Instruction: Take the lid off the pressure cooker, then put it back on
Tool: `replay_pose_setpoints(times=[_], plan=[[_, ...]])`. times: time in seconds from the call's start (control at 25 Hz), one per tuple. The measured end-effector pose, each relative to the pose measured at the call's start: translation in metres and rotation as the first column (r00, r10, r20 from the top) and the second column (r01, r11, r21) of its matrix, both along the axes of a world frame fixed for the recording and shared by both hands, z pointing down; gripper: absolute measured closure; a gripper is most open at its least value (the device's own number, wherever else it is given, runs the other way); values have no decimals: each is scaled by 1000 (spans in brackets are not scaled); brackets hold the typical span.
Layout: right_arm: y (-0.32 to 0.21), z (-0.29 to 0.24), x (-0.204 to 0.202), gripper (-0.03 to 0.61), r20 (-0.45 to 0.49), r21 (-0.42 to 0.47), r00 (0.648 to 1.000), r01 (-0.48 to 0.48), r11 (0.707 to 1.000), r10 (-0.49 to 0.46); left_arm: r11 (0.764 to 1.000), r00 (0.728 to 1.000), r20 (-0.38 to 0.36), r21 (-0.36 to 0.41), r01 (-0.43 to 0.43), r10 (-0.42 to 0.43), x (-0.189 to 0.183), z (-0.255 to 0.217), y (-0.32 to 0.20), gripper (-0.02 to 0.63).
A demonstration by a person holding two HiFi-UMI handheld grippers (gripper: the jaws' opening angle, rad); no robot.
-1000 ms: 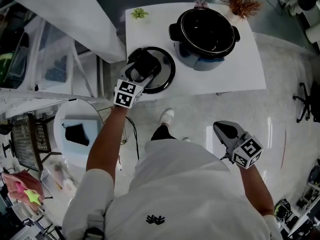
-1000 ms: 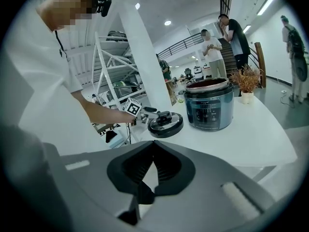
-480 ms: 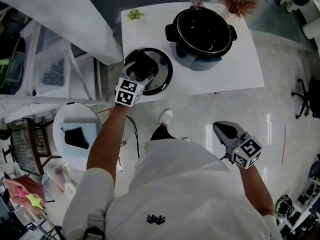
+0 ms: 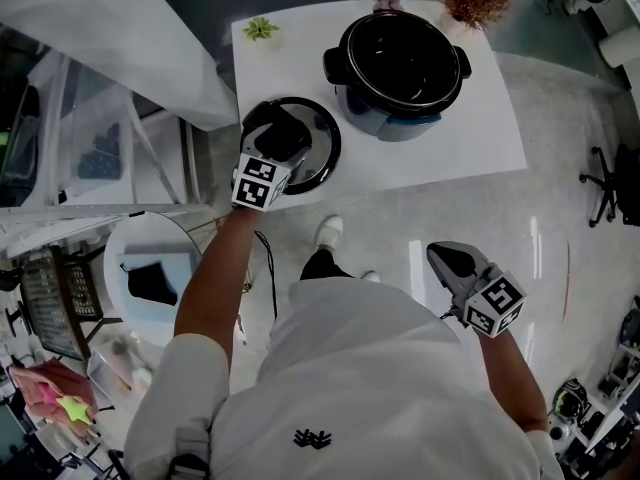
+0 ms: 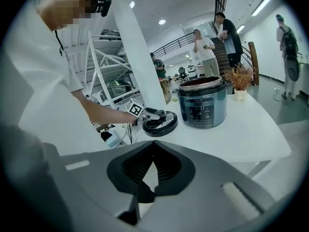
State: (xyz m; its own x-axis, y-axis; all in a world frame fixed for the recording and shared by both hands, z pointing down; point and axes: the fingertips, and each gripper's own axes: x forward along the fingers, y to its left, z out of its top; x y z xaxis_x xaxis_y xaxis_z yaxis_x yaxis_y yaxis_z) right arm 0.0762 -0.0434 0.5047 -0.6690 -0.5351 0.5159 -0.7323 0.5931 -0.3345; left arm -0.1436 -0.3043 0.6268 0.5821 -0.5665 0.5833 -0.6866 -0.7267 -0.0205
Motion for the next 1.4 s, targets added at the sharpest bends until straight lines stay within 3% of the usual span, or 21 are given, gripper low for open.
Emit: replay_pose_setpoints(times=[0.32, 0.44, 1.04, 1.4], plan=[[-3, 4, 2, 565, -3, -13, 1000, -21, 1000, 21, 1000, 1000, -6, -15, -7, 7, 4, 9, -5, 269], [-4, 5, 2, 565, -5, -15, 1000, -22, 1000, 22, 1000, 1000, 1, -12, -16, 16, 4, 9, -6, 323], [-4, 2, 4, 565, -9, -6, 1000, -21, 1000, 21, 999, 999, 25, -33, -39, 39, 2, 6, 1, 327], [-5, 0, 6, 565, 2, 12, 1000, -20, 1000, 20, 996, 996, 17, -11, -86, 86, -2, -21, 7, 327]])
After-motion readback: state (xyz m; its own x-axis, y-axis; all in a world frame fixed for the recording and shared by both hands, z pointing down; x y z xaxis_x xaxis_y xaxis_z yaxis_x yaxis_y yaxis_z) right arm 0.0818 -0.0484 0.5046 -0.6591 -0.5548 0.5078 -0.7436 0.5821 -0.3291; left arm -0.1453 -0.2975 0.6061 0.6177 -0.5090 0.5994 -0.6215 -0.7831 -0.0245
